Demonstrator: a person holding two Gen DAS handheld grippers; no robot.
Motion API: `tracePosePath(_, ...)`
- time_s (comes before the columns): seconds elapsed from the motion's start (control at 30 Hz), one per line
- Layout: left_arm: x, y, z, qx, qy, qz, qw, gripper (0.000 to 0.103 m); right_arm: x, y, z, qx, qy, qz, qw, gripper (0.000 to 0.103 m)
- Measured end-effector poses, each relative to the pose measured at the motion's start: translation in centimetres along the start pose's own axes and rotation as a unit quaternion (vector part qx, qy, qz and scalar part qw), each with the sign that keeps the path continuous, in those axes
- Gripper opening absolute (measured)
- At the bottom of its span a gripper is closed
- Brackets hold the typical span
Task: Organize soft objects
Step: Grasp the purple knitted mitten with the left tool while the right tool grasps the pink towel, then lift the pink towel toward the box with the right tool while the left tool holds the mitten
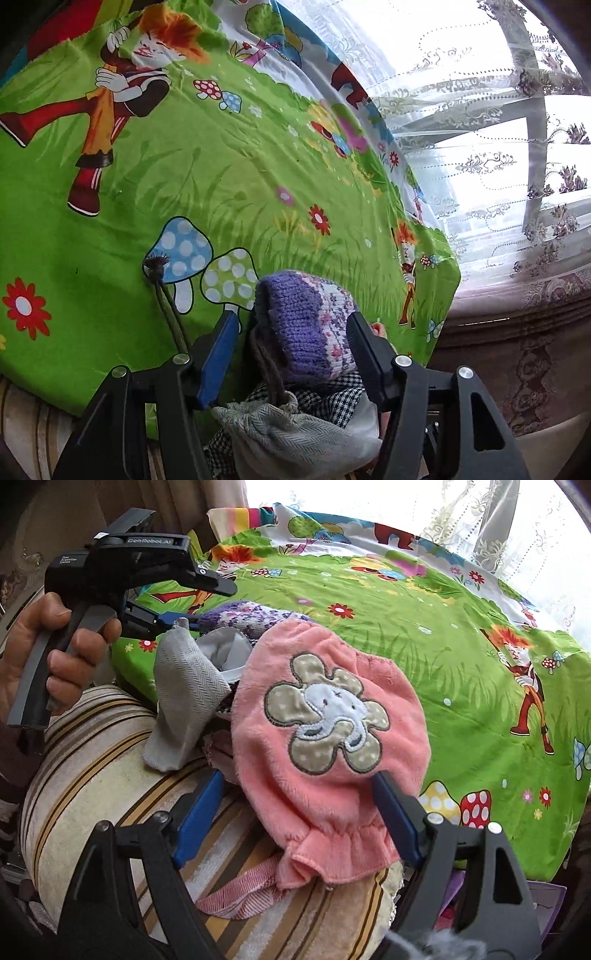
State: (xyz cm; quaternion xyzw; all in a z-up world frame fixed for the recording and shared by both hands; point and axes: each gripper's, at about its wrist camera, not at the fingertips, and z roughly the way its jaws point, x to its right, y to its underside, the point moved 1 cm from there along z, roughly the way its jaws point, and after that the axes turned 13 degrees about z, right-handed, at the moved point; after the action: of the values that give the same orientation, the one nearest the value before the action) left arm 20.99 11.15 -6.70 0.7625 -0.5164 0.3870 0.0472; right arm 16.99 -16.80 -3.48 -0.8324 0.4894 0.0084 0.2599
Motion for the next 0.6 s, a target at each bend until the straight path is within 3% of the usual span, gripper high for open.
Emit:
tracePosePath(0.03,0.1,0.0,0.3,-0.002,0.006,0.006,1.0,0.055,0.0,0.0,0.0,0.004,0.0,-0.001,1.0,0.083)
tracePosePath(0.1,0.4,0.0,0.2,0.004,-0.004,0.017,0.9998,0.034,0.3,0.0,-0.2,0.009,-0.007,0.004,1.0,0.057)
tracePosePath(0.13,0.5,-0.1,0.0,0.01,-0.006,0.025,0.9996,0.031,0.5,-0.1,-0.3,0.008,-0.009,0.011,1.0,0.038)
tracePosePath(0.23,1.0,-0.4,-0.4,0.025,-0.002,0.04,0.9989,0.02,1.8,-0.3,-1.2,0.023,-0.032,0.041,0.998,0.024)
tracePosePath(0.37,2.0,-0.7,-1.4,0.059,0.015,0.05,0.9969,0.017,3.9,-0.6,-2.5,0.041,-0.056,0.085,0.994,0.015)
tracePosePath(0.6,4.1,-1.4,-3.6,0.119,0.05,0.054,0.9902,0.016,8.5,-1.3,-5.5,0.075,-0.097,0.159,0.98,0.011)
